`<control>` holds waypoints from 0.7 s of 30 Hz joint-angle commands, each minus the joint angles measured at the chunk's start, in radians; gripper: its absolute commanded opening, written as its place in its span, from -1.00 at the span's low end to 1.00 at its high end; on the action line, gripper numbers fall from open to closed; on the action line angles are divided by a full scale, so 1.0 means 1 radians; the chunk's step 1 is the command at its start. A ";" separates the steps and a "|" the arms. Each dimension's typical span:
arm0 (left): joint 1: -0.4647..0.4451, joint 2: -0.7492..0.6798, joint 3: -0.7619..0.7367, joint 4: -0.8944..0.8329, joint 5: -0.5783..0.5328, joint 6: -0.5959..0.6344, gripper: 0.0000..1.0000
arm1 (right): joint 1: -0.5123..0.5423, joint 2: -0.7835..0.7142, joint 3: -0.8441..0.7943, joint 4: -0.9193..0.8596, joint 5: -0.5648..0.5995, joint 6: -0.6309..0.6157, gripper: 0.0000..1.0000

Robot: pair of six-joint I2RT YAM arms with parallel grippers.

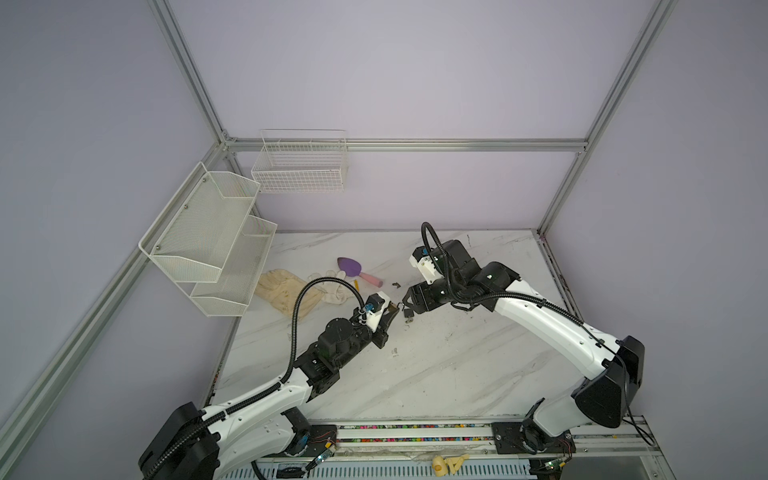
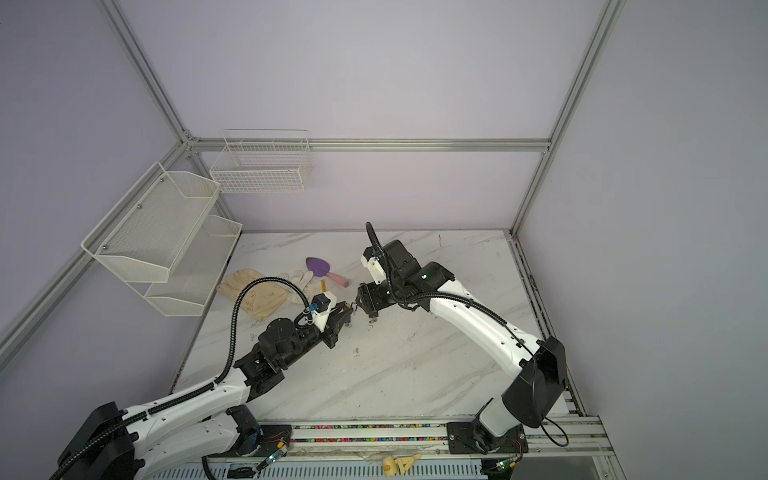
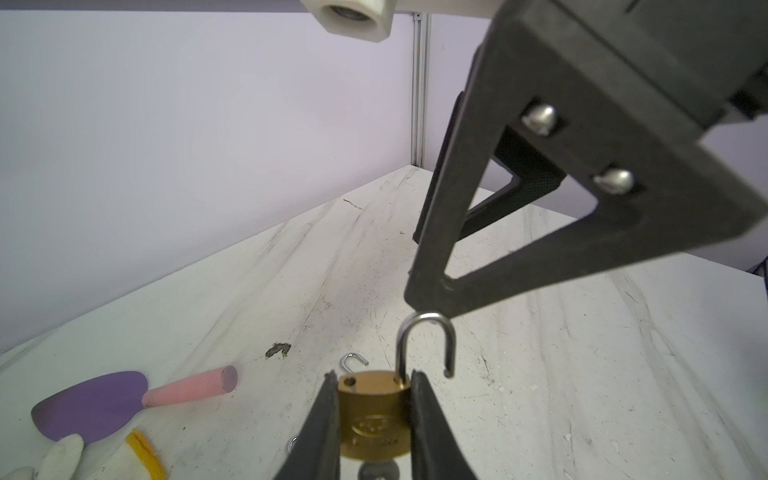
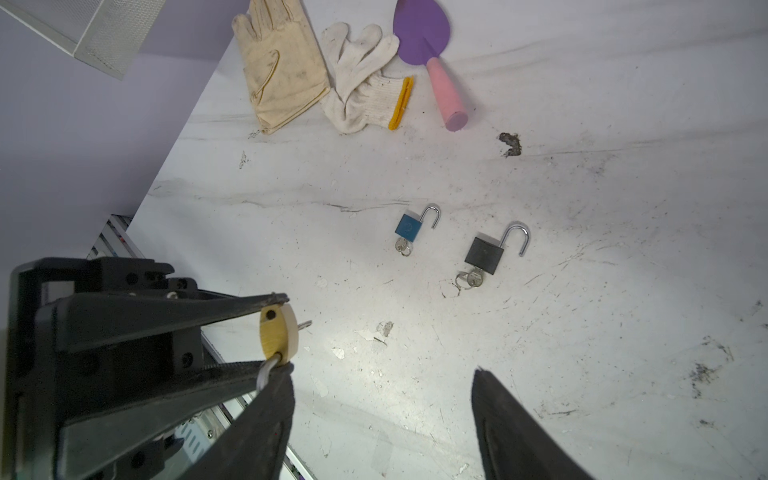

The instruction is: Unlock with the key

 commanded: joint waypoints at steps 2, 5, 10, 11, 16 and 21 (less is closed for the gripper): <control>-0.003 0.011 0.044 0.050 -0.006 -0.087 -1.00 | -0.021 -0.040 -0.007 -0.010 0.154 0.017 0.44; -0.019 0.057 0.073 -0.014 -0.048 -0.227 -1.00 | -0.063 -0.071 -0.038 0.035 0.210 0.036 0.52; -0.106 0.172 0.162 -0.215 -0.171 -0.477 -1.00 | -0.156 -0.135 -0.175 0.169 0.336 0.091 0.70; -0.127 0.198 0.188 -0.262 -0.195 -0.527 -1.00 | -0.179 -0.148 -0.212 0.205 0.336 0.106 0.71; -0.187 0.352 0.337 -0.499 -0.265 -0.714 -1.00 | -0.279 -0.210 -0.374 0.371 0.250 0.168 0.76; -0.216 0.526 0.448 -0.595 -0.297 -0.793 -1.00 | -0.355 -0.207 -0.462 0.443 0.179 0.191 0.77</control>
